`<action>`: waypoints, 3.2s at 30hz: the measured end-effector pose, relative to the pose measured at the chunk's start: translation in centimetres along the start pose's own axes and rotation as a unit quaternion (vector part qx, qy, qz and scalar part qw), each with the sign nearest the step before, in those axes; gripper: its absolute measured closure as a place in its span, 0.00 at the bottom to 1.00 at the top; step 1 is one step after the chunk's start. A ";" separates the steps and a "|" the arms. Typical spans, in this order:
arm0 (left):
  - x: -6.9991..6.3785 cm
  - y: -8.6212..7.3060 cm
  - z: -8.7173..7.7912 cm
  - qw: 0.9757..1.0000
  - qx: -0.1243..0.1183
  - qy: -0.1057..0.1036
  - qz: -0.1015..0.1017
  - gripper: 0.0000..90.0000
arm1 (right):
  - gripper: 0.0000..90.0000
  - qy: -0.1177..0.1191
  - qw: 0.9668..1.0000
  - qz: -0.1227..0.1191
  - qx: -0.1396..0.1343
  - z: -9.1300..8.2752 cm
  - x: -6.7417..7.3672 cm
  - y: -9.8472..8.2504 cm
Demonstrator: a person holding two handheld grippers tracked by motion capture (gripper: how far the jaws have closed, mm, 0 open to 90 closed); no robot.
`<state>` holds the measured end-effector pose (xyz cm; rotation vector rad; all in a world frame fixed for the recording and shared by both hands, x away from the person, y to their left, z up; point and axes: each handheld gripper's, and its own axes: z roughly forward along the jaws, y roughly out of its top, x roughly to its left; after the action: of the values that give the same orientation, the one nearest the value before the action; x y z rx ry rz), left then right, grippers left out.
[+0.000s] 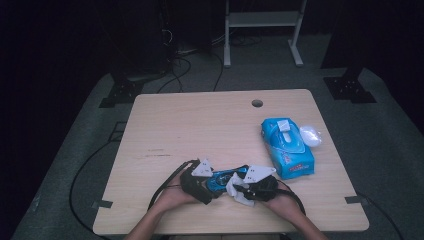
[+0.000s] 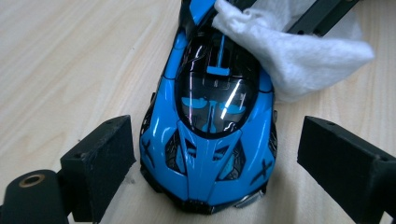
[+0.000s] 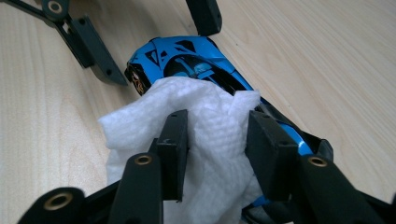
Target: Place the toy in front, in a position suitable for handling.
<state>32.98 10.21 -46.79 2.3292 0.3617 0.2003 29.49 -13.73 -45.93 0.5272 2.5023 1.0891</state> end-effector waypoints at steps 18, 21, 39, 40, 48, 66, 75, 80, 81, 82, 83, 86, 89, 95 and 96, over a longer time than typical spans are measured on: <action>0.6 -0.7 0.6 1.000 0.012 -0.001 -0.012 0.24 | 0.94 -0.034 0.998 0.047 0.004 -3.0 -2.2 -0.5; 0.5 -0.6 0.6 1.000 0.014 0.000 -0.011 0.24 | 0.94 -0.070 0.997 0.030 0.029 -3.0 -2.3 -0.8; 0.0 -0.3 0.4 1.000 0.008 0.010 -0.007 0.24 | 0.65 -0.042 0.999 0.004 0.003 -2.3 -0.2 1.1; 0.0 -0.3 0.4 1.000 0.010 0.011 -0.003 0.24 | 0.64 -0.035 0.999 0.011 0.003 -2.1 -0.1 1.2; -0.2 -0.3 0.4 1.000 0.010 0.014 0.001 0.24 | 0.80 -0.020 1.000 -0.011 0.015 -0.2 0.9 1.0; -0.6 -0.5 0.4 1.000 0.010 0.017 0.004 0.28 | 0.91 -0.019 0.999 0.035 0.016 -0.8 0.0 0.8; -0.9 -0.1 0.6 1.000 0.011 0.012 -0.002 0.29 | 0.92 -0.019 0.999 0.038 0.008 -0.9 0.0 0.4; -0.9 -0.2 0.6 1.000 0.010 0.010 0.002 0.29 | 0.92 -0.050 0.996 0.065 0.017 -2.0 -1.8 -0.4; -0.9 -0.2 0.6 1.000 0.009 0.010 0.002 0.29 | 0.92 -0.046 0.996 0.081 0.010 -2.4 -2.3 -0.8; -0.9 -0.1 0.6 1.000 0.009 0.010 0.002 0.29 | 0.93 -0.040 0.995 0.095 0.003 -2.6 -2.6 -1.1; -0.9 -0.1 0.6 1.000 0.010 0.011 0.002 0.29 | 0.93 -0.040 0.994 0.097 0.001 -2.6 -2.7 -1.3; -0.8 -0.2 0.6 1.000 0.008 0.010 0.000 0.29 | 0.93 -0.023 0.995 0.096 -0.003 -1.6 -1.8 -0.8; -0.7 -0.2 0.6 1.000 0.009 0.009 -0.001 0.29 | 0.93 -0.020 0.998 0.052 -0.001 -0.8 -0.6 0.3; -0.7 -0.2 0.6 1.000 0.009 0.010 0.004 0.29 | 0.93 -0.059 0.995 0.081 0.000 -2.5 -2.7 -0.8; -0.7 -0.2 0.6 1.000 0.009 0.010 0.004 0.29 | 0.93 -0.056 0.995 0.085 0.000 -2.6 -2.8 -1.0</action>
<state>32.46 9.70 -47.38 2.3478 0.3653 0.2254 30.55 -17.29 -44.48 0.7900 2.3948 1.0881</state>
